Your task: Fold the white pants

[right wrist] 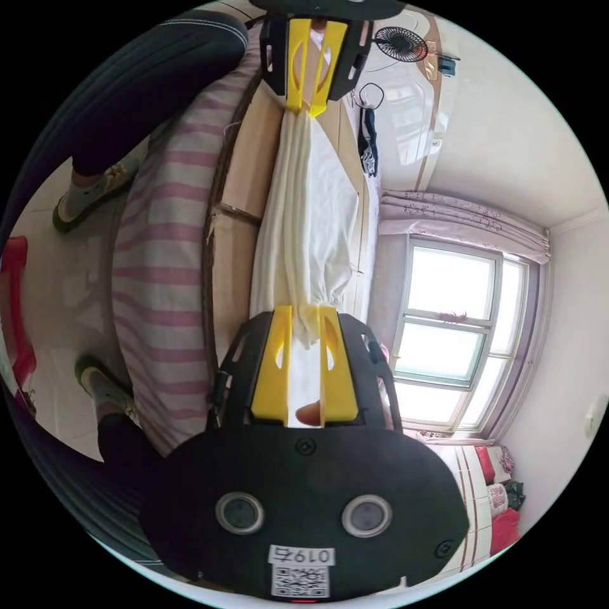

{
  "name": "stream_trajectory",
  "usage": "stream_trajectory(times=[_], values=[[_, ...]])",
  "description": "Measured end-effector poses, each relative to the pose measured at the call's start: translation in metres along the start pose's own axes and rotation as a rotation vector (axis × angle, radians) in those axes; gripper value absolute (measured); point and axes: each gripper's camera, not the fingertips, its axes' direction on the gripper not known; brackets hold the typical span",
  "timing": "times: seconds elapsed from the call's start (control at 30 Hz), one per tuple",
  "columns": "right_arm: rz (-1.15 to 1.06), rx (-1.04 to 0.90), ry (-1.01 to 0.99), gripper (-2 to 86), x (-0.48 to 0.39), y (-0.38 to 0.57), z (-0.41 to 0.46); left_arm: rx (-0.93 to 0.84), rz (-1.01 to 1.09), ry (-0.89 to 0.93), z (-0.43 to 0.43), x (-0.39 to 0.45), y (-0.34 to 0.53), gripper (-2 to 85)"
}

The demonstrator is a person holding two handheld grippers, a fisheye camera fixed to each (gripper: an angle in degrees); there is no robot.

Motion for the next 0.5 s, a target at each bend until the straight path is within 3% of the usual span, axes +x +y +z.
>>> stream_trajectory(times=[0.3,0.5], values=[[0.045,-0.011,0.002,6.6,0.015,0.027,-0.018,-0.036,0.009,-0.004,-0.002,-0.002,-0.017,1.5],[0.197,0.013,0.027,6.0,0.038,0.071,-0.046,-0.063,0.061,-0.002,0.0,-0.005,-0.031,1.6]])
